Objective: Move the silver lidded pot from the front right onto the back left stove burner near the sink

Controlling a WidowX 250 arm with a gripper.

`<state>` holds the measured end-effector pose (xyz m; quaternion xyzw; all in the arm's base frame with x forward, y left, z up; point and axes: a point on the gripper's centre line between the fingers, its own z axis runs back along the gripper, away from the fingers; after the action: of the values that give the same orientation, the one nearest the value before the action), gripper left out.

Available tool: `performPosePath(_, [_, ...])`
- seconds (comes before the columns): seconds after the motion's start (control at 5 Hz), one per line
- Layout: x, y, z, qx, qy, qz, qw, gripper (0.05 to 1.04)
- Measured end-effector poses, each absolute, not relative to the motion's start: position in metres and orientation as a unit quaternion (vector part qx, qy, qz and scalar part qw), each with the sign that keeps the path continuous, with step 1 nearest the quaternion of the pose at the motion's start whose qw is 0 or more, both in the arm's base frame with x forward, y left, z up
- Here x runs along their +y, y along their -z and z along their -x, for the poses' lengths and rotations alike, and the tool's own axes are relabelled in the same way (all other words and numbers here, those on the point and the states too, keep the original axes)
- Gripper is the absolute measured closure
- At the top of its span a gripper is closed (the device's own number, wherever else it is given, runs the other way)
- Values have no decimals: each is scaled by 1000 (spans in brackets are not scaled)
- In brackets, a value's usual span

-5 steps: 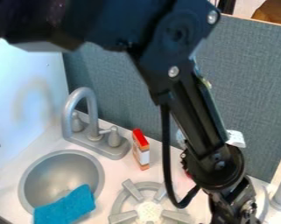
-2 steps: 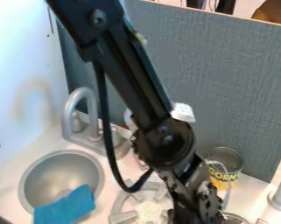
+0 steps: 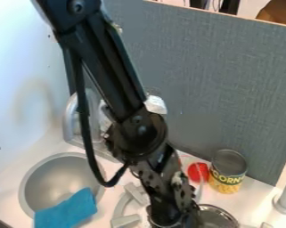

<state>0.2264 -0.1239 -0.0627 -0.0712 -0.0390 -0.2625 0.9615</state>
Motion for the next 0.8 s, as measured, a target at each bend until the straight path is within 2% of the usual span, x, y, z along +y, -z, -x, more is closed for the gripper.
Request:
performPosePath(0.6, [-71,54,-231,-58,191,61,978,683])
performPosePath(0.8, [-50,55,-225,-52,170,56,982,683])
